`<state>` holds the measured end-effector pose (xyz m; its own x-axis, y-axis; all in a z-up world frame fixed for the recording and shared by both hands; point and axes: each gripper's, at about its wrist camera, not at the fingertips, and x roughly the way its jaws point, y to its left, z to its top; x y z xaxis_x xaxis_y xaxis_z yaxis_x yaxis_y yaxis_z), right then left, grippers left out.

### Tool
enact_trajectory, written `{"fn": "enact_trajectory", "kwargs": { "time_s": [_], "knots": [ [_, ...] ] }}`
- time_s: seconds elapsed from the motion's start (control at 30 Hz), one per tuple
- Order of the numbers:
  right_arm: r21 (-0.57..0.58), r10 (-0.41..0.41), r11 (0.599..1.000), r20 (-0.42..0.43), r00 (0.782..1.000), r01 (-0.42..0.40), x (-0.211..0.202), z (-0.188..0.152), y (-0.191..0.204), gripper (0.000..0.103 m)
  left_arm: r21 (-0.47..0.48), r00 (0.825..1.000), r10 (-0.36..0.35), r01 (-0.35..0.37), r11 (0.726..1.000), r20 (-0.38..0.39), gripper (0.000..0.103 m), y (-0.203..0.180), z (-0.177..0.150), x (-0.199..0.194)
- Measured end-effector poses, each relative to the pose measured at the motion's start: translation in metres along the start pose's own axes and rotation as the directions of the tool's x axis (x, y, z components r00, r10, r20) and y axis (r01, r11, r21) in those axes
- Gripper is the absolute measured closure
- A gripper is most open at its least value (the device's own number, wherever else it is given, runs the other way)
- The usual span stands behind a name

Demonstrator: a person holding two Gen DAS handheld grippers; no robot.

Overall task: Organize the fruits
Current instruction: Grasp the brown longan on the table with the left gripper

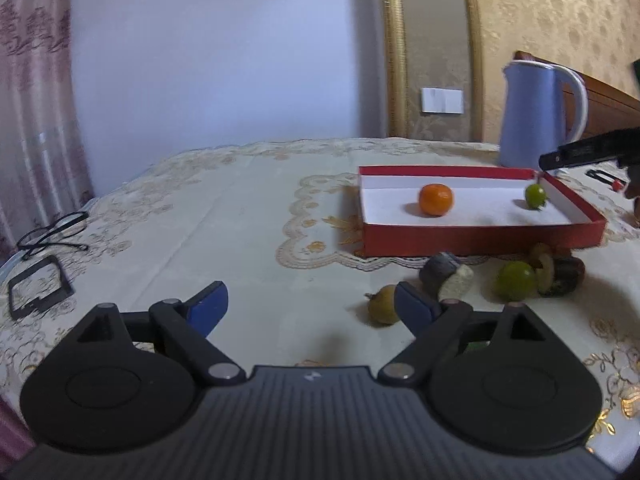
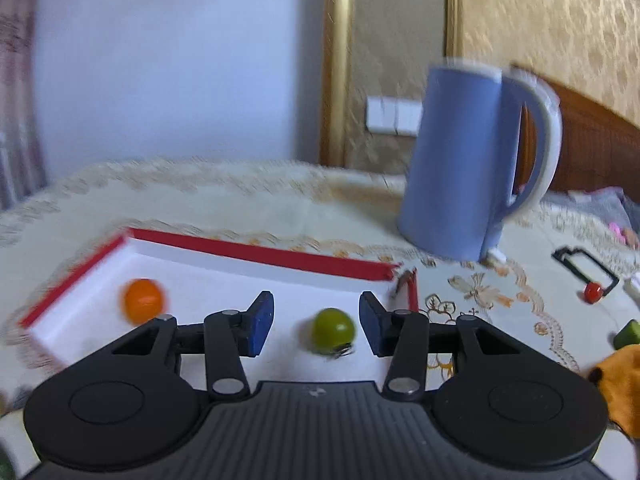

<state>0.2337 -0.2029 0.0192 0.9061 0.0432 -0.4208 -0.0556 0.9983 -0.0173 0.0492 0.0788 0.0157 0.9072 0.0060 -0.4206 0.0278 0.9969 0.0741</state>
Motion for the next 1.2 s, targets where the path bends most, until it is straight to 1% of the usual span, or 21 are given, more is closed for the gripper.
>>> {"fn": "enact_trajectory", "kwargs": {
  "time_s": [0.03,0.07,0.13,0.2,0.27,0.33,0.4,0.47,0.5,0.53,0.63,0.83,0.9,0.93,0.97,1.0,1.03,1.07,1.1,1.13,1.2],
  "knots": [
    [-0.022,0.024,0.999,0.027,0.999,-0.023,-0.015,-0.006,0.005,0.055,0.001,1.000,0.000,0.000,1.000,-0.004,0.014,-0.002,0.000,0.002],
    [-0.041,0.038,0.999,0.050,0.998,-0.036,-0.028,-0.012,0.009,0.050,0.005,1.000,-0.002,0.002,1.000,-0.006,0.014,-0.005,0.000,0.003],
    [-0.055,0.034,0.998,0.106,0.994,-0.028,-0.056,-0.027,0.018,0.046,0.017,1.000,-0.013,0.013,1.000,-0.010,0.014,-0.011,0.000,0.005],
    [-0.049,0.042,0.998,0.142,0.989,-0.035,-0.075,-0.039,0.025,0.046,0.023,1.000,-0.010,0.011,1.000,-0.018,0.014,-0.017,0.002,0.008],
    [-0.039,0.065,0.997,0.167,0.984,-0.060,-0.093,-0.054,0.033,0.046,0.023,1.000,-0.010,0.011,1.000,-0.027,0.014,-0.021,0.006,0.013],
    [-0.016,0.070,0.998,0.186,0.980,-0.068,-0.105,-0.068,0.040,0.046,0.020,0.999,-0.015,0.016,1.000,-0.045,0.016,-0.024,0.010,0.018],
    [0.001,0.064,0.998,0.198,0.978,-0.066,-0.114,-0.080,0.045,0.046,0.010,0.998,-0.033,0.033,0.999,-0.057,0.016,-0.026,0.013,0.022],
    [0.010,0.066,0.998,0.187,0.980,-0.069,-0.118,-0.088,0.050,0.046,0.010,0.996,-0.038,0.038,0.999,-0.080,0.026,-0.028,0.015,0.027],
    [0.009,0.078,0.997,0.180,0.981,-0.081,-0.118,-0.090,0.051,0.046,0.011,0.995,-0.038,0.040,0.999,-0.087,0.027,-0.029,0.016,0.030],
    [0.007,0.087,0.996,0.173,0.981,-0.090,-0.119,-0.092,0.051,0.046,0.011,0.994,-0.042,0.043,0.999,-0.098,0.031,-0.030,0.017,0.032],
    [0.003,0.084,0.996,0.174,0.981,-0.086,-0.123,-0.094,0.051,0.046,-0.002,0.992,-0.054,0.054,0.999,-0.114,0.032,-0.028,0.016,0.036],
    [0.010,0.080,0.997,0.184,0.980,-0.083,-0.128,-0.095,0.048,0.046,0.004,0.988,-0.063,0.064,0.998,-0.140,0.034,-0.029,0.014,0.045],
    [0.012,0.083,0.996,0.185,0.979,-0.087,-0.129,-0.096,0.048,0.046,-0.016,0.983,-0.077,0.075,0.997,-0.167,0.040,-0.027,0.013,0.052],
    [0.011,0.088,0.996,0.183,0.979,-0.091,-0.129,-0.097,0.048,0.046,-0.026,0.980,-0.077,0.073,0.997,-0.182,0.046,-0.026,0.013,0.055],
    [0.010,0.088,0.996,0.183,0.979,-0.091,-0.129,-0.097,0.048,0.046,-0.040,0.977,-0.080,0.074,0.997,-0.196,0.048,-0.025,0.012,0.059],
    [0.005,0.088,0.996,0.183,0.979,-0.090,-0.130,-0.097,0.049,0.046,-0.055,0.977,-0.088,0.079,0.995,-0.197,0.049,-0.023,0.012,0.060],
    [-0.002,0.090,0.996,0.184,0.979,-0.091,-0.130,-0.098,0.050,0.046,-0.073,0.977,-0.091,0.078,0.994,-0.193,0.052,-0.021,0.012,0.060],
    [-0.007,0.091,0.996,0.184,0.979,-0.091,-0.131,-0.098,0.051,0.046,-0.088,0.978,-0.093,0.077,0.993,-0.189,0.062,-0.019,0.012,0.060],
    [-0.013,0.092,0.996,0.185,0.978,-0.092,-0.132,-0.099,0.052,0.046,-0.097,0.977,-0.101,0.083,0.992,-0.188,0.066,-0.019,0.013,0.059],
    [-0.015,0.094,0.996,0.187,0.978,-0.093,-0.133,-0.099,0.053,0.046,-0.102,0.975,-0.108,0.090,0.991,-0.192,0.073,-0.019,0.014,0.059],
    [-0.016,0.096,0.995,0.187,0.978,-0.095,-0.135,-0.099,0.052,0.046,-0.101,0.975,-0.107,0.089,0.991,-0.194,0.074,-0.020,0.014,0.058]
  ]
}}
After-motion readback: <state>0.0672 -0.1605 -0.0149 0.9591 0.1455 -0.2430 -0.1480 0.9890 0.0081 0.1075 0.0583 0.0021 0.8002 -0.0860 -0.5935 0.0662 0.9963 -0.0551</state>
